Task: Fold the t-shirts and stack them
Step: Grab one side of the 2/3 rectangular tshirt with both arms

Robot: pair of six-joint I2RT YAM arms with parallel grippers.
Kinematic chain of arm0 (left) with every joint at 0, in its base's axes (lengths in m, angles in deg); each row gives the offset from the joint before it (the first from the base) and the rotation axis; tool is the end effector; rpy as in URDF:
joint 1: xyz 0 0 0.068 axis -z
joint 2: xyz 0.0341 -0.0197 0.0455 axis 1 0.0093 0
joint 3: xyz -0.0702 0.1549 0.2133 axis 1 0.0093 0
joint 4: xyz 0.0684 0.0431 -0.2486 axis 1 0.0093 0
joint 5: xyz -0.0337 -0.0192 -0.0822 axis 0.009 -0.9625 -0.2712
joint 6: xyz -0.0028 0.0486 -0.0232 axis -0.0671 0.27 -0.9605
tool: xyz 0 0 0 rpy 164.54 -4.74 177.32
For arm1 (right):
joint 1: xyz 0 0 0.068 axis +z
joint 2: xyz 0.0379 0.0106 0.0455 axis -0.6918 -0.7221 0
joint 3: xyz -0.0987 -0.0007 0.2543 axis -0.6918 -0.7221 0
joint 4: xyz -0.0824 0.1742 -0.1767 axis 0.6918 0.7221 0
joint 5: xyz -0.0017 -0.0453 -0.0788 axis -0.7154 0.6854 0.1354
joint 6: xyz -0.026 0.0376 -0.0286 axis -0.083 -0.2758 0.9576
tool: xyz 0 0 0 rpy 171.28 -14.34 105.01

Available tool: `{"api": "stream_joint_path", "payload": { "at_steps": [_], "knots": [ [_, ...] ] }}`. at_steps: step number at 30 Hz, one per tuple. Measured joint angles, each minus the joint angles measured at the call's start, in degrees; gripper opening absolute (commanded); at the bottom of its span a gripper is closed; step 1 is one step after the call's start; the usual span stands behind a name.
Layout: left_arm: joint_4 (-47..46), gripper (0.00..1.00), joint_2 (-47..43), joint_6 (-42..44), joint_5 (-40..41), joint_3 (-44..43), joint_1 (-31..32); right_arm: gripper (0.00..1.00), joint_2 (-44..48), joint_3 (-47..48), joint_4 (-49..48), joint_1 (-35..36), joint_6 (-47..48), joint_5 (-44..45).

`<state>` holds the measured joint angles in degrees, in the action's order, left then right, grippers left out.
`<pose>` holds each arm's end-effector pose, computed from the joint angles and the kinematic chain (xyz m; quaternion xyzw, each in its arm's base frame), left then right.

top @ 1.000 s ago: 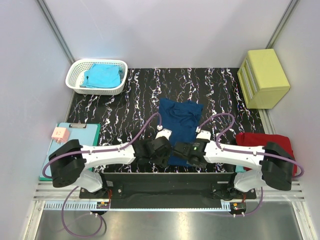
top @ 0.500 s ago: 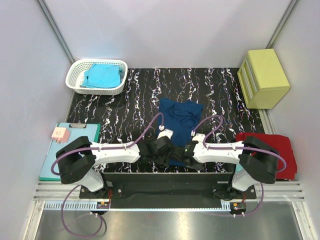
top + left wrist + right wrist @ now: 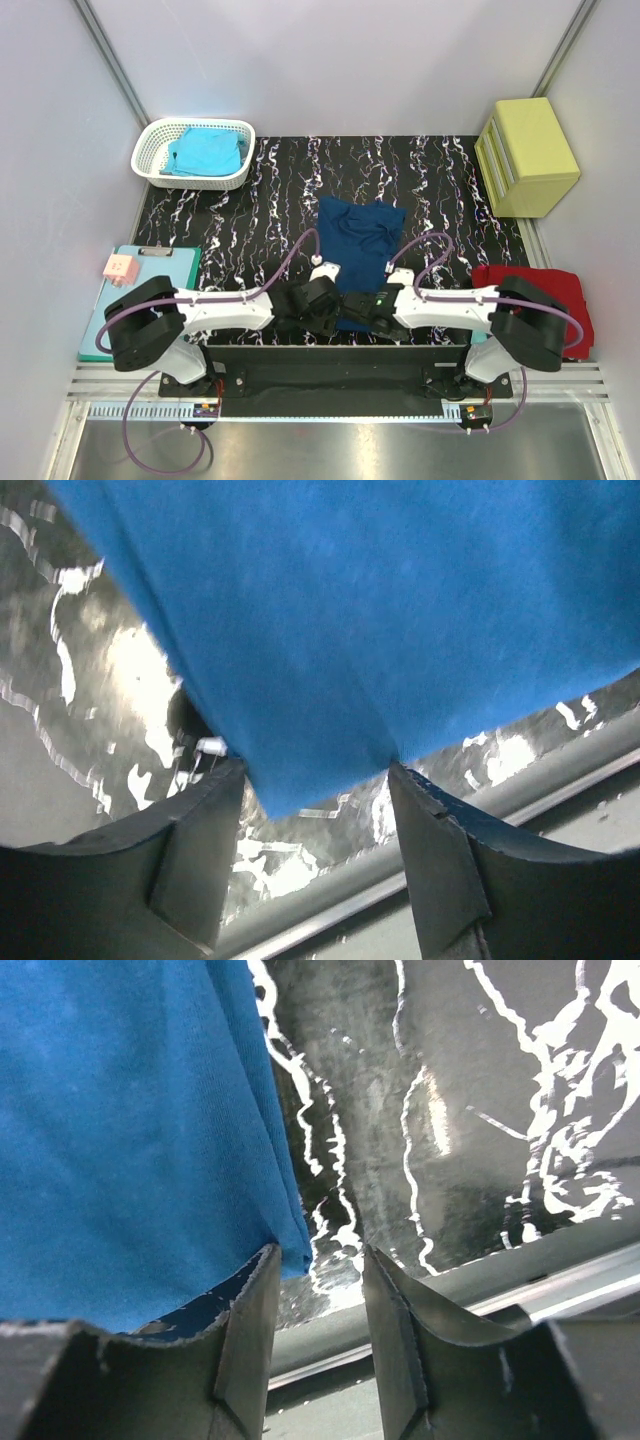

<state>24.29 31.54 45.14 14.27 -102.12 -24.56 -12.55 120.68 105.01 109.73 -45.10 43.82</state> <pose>0.1225 -0.2460 0.1601 0.1794 0.9440 -0.1549 0.2297 0.1060 0.1954 0.1562 0.0779 0.9644 -0.1179 0.2238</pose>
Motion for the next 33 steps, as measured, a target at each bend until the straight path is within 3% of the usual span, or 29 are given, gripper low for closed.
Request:
{"api": "stream_joint_path", "payload": {
  "at_steps": [10,22,29,33],
  "knots": [
    [5.86,0.56,-5.84,-7.69,2.64,3.82,0.17,0.48,13.22,-8.74,-9.6,-2.6,-2.86,-1.62],
    [5.6,0.58,-2.62,-8.81,3.06,1.38,0.17,0.45,5.81,-5.84,-13.92,-4.98,0.15,-1.62],
    [5.27,0.56,-1.55,-8.17,3.06,0.55,0.15,0.33,5.07,-5.22,-14.91,-5.01,1.09,-2.05],
    [5.25,0.55,-1.46,-7.74,3.06,0.5,-0.22,0.22,5.62,-5.53,-14.95,-5.18,0.52,-2.93]
  ]
}}
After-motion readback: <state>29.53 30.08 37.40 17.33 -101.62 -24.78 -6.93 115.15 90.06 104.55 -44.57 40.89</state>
